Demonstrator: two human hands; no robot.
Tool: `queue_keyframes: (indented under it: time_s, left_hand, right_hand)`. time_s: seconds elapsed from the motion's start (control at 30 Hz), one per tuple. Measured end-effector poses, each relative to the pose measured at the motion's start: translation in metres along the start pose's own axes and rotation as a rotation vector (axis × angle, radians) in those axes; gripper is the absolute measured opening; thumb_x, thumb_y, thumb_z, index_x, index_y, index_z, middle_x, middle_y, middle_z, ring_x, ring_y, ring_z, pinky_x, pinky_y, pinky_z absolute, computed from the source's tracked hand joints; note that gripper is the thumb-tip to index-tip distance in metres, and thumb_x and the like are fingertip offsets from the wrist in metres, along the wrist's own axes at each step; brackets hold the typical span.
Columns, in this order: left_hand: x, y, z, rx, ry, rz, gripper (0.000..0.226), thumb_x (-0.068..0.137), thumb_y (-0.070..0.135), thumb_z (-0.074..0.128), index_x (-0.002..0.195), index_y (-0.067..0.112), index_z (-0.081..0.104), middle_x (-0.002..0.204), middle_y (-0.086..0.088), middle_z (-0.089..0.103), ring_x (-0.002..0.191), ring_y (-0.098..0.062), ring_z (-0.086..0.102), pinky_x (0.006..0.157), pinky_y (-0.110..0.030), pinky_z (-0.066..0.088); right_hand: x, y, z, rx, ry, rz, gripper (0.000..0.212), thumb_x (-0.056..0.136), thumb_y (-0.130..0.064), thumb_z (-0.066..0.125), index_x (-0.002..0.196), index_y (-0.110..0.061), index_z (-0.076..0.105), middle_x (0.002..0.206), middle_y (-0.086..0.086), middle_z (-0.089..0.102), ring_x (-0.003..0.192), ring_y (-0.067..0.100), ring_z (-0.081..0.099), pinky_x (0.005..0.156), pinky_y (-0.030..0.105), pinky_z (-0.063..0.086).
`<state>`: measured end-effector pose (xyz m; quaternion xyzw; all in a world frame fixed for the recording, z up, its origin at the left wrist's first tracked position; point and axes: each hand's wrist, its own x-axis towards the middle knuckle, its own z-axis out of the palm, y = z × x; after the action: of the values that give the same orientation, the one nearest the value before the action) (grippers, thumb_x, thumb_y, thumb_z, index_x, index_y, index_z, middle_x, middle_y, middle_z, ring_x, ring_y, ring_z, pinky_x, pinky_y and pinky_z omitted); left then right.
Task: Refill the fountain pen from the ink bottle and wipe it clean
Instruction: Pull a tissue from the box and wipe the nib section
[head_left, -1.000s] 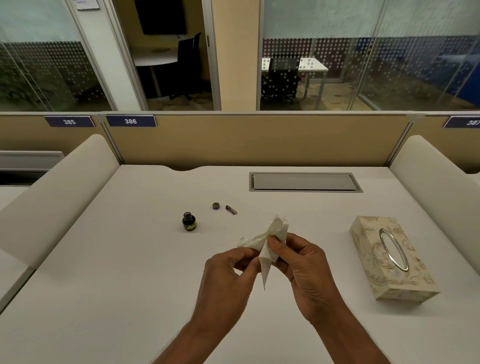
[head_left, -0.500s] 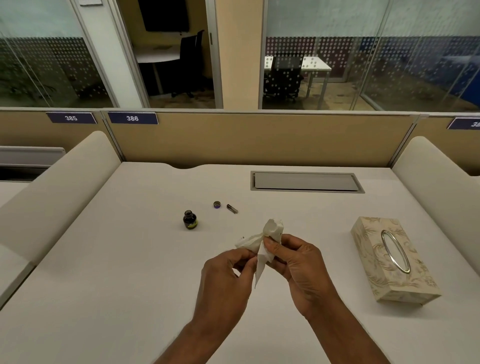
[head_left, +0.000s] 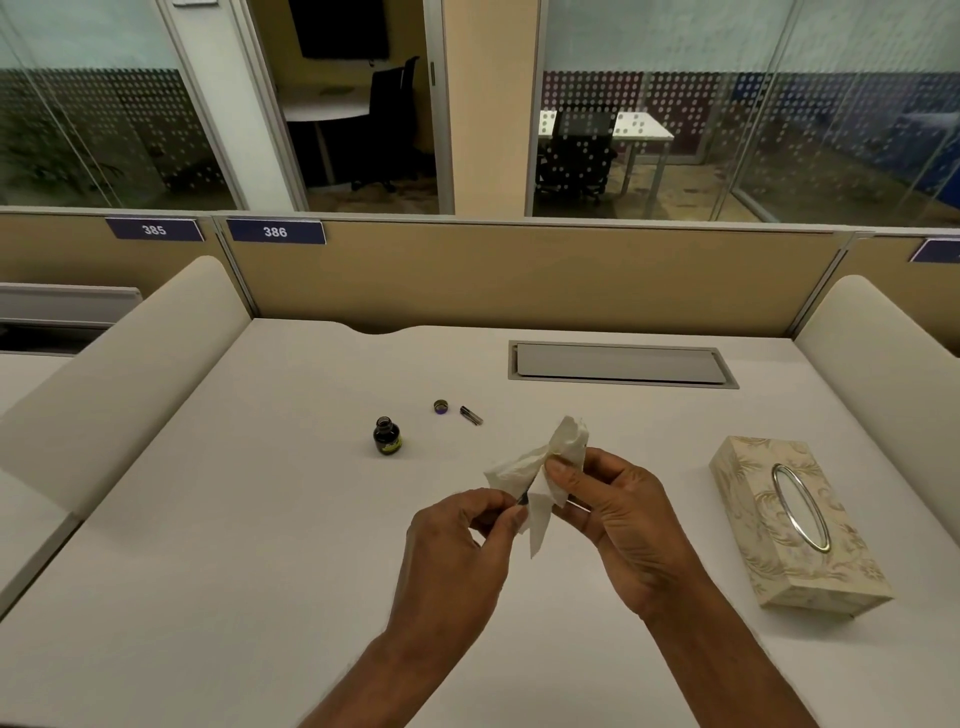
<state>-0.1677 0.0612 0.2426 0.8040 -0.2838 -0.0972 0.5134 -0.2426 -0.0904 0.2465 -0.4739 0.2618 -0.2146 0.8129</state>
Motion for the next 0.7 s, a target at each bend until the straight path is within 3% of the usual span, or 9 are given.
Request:
queue_keyframes:
  time_s: [0.37,0.53,0.7]
  left_hand:
    - [-0.005,-0.001,-0.001,-0.005,0.011,-0.022,0.013,0.090,0.027,0.073,0.080,0.033,0.077,0.078,0.023,0.073,0.078,-0.002,0.067,0.063,-0.008,0.045]
    - [-0.005,0.000,-0.004,-0.029,0.013,-0.069,0.011,0.090,0.030,0.073,0.080,0.033,0.077,0.077,0.020,0.074,0.075,0.001,0.066,0.063,-0.009,0.046]
    - [-0.003,-0.004,-0.009,-0.327,-0.019,-0.272,0.012,0.092,0.025,0.073,0.082,0.026,0.080,0.076,0.003,0.079,0.071,-0.010,0.074,0.058,-0.021,0.058]
  right_hand:
    - [-0.001,0.010,0.005,-0.085,0.126,-0.157,0.022,0.073,-0.011,0.080,0.095,-0.013,0.077,0.093,0.006,0.081,0.088,0.023,0.078,0.071,0.025,0.062]
    - [0.005,0.007,0.001,0.041,0.162,-0.148,0.031,0.072,-0.016,0.078,0.103,-0.009,0.075,0.102,0.006,0.080,0.096,0.022,0.076,0.075,0.027,0.062]
    - [0.010,0.006,-0.005,0.206,0.188,-0.092,0.037,0.076,-0.012,0.075,0.112,-0.006,0.073,0.113,0.011,0.077,0.107,0.029,0.073,0.083,0.032,0.062]
